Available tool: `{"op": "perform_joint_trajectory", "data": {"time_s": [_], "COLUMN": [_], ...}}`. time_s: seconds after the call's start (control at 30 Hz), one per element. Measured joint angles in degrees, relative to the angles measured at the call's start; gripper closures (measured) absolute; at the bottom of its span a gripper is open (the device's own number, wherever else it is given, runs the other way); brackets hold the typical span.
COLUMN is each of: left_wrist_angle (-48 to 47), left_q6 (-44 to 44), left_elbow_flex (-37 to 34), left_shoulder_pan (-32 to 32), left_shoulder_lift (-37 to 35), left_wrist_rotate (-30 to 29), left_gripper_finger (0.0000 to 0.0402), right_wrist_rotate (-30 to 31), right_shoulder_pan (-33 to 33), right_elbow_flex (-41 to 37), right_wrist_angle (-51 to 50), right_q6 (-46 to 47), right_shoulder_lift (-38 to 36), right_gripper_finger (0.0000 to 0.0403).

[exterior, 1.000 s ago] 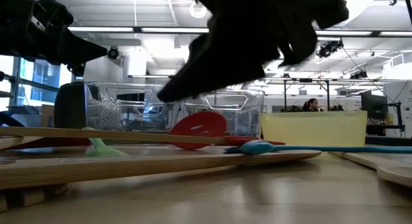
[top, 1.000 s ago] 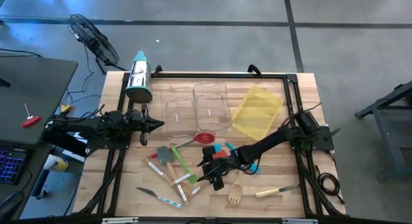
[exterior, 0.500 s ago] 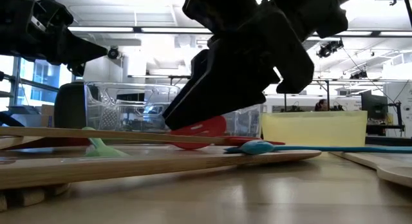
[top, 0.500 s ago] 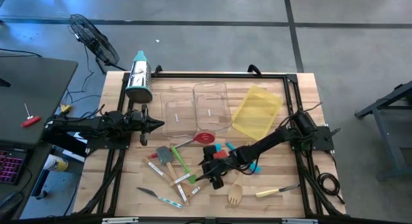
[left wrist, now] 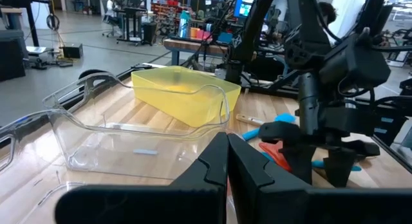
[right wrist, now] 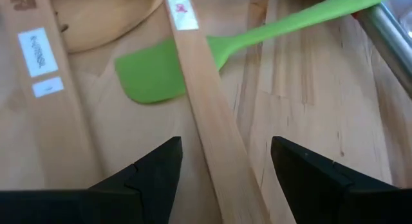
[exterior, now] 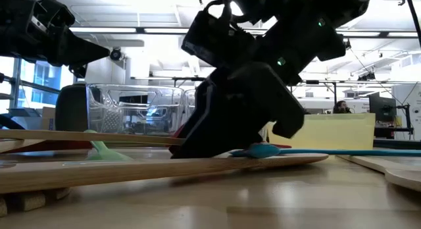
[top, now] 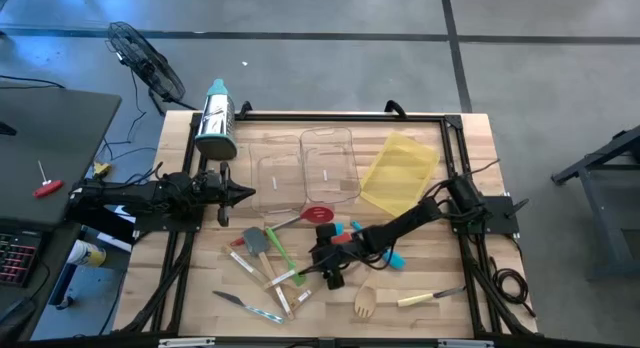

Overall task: Pick & Place Kitchen Items
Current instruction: Put the orange spatula into the left transparent bin

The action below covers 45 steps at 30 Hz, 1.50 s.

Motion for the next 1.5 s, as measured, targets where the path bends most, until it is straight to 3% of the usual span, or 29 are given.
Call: {"op": "perform_joint_trajectory", "data": {"time_s": [0.53,1.0,1.5], "left_wrist_angle": [-0.1,-0.2,-0.1], "left_q6": [0.0,0.0,0.0], "left_elbow_flex": [0.0,0.0,0.0], "left_shoulder_pan": [0.0,0.0,0.0], "left_shoulder_lift": [0.0,0.0,0.0], "left_wrist_rotate": [-0.1,-0.1,-0.1], "left_gripper_finger": [0.0402,0.0402,0.0402], "right_wrist_rotate": [-0.1,-3.3,-0.5], "right_shoulder_pan": [0.0,-0.1,0.7], "right_elbow_flex": [0.0,0.0,-0.2], "right_wrist_angle": [0.7,0.5,2.9], "right_q6": [1.9,3.3,0.5], "right_shoulder_lift": [0.2,0.3,0.0], "right_gripper_finger": [0.0179,0.0339,0.0339]}}
